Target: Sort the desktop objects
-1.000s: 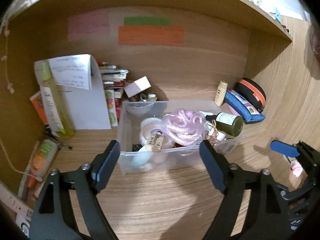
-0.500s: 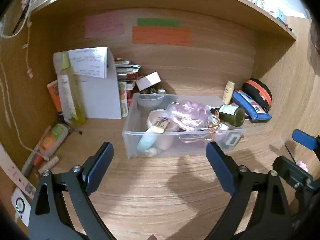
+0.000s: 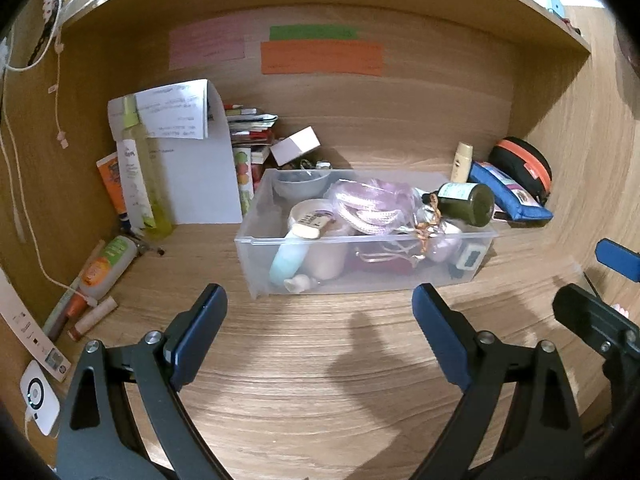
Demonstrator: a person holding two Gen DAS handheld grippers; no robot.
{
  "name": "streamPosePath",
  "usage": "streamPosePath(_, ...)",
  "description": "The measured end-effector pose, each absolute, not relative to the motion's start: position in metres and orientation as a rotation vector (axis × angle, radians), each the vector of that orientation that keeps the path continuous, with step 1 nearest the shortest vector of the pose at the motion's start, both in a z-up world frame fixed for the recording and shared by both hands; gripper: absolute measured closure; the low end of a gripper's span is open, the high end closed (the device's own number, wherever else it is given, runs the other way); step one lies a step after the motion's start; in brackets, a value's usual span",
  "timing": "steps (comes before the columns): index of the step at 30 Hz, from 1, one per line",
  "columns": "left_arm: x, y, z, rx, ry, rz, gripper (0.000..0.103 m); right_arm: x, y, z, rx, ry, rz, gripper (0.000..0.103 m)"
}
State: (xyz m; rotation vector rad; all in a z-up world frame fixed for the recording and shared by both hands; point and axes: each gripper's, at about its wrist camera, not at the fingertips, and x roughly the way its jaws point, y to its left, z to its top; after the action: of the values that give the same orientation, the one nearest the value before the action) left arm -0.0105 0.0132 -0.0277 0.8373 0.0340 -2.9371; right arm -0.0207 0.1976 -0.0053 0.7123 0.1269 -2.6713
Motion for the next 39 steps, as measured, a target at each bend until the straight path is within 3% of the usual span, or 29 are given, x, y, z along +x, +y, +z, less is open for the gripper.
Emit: streamPosePath(39, -0.018, 0.012, -0.026, 0.857, 0.103, -2.97, 0.007, -0.037, 0.197, -0.011, 0.77, 0.091, -2.635, 0.0)
